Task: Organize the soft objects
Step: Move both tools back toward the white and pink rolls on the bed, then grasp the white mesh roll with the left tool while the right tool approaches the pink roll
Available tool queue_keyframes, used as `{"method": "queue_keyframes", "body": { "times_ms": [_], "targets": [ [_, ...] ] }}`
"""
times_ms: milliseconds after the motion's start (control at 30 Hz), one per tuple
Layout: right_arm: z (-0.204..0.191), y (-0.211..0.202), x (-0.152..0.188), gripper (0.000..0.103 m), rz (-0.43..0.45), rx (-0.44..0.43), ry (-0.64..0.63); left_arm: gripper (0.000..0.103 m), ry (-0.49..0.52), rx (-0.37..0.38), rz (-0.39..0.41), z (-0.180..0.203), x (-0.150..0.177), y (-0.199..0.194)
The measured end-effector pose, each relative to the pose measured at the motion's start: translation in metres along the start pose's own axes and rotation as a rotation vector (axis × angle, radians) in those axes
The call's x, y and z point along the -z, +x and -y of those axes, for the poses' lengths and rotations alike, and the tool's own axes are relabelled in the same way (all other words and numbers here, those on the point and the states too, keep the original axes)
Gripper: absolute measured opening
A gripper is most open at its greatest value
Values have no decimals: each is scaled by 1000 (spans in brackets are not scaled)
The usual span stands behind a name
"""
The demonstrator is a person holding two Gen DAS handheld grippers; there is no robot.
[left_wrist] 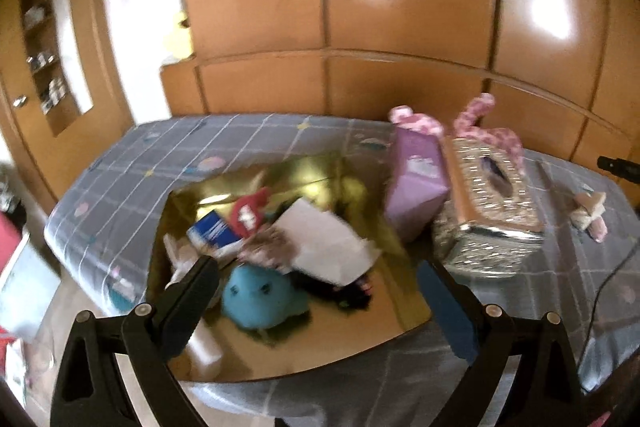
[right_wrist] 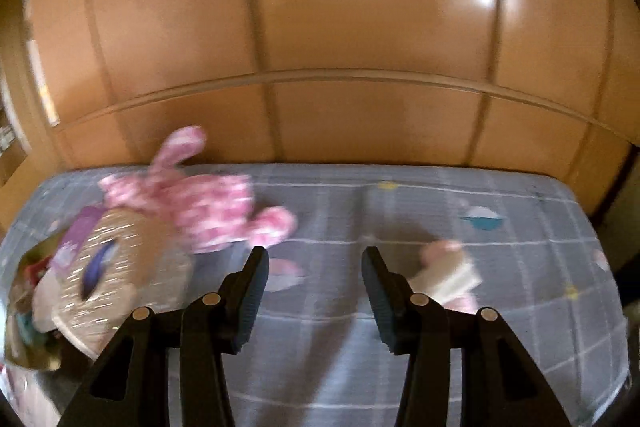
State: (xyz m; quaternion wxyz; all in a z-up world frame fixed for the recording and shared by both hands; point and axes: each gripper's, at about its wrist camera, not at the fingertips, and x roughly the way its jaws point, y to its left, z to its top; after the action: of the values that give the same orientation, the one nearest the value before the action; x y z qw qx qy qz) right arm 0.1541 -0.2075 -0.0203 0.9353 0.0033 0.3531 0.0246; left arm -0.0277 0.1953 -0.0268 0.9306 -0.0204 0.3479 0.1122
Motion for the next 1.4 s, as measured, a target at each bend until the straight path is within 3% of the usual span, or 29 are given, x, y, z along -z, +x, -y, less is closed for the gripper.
{"method": "queue_keyframes", "body": {
  "times_ms": [233,367,433,500,800,1200,1400],
  "targets": [
    [85,20,6,48,-3,187,146,100,93,66,21,47,-18,-2],
    [131,29,29,48,-16,260,281,100,165,104,33,79,-26,-2],
    [150,38,40,48,-71,288,358,100,206,121,44,96,-30,-3],
    [168,36,42,48,-66,251,459,100,242,146,50,115,-35,-3],
    [205,25,54,49,-51,182,683,100,376,249,38,198,-46,10],
    [219,28,65,49,-81,128,797,98,481,329,-64,285,-35,52],
    [224,28,68,49,-89,128,827,86,494,368,-147,313,-29,76]
  ]
}}
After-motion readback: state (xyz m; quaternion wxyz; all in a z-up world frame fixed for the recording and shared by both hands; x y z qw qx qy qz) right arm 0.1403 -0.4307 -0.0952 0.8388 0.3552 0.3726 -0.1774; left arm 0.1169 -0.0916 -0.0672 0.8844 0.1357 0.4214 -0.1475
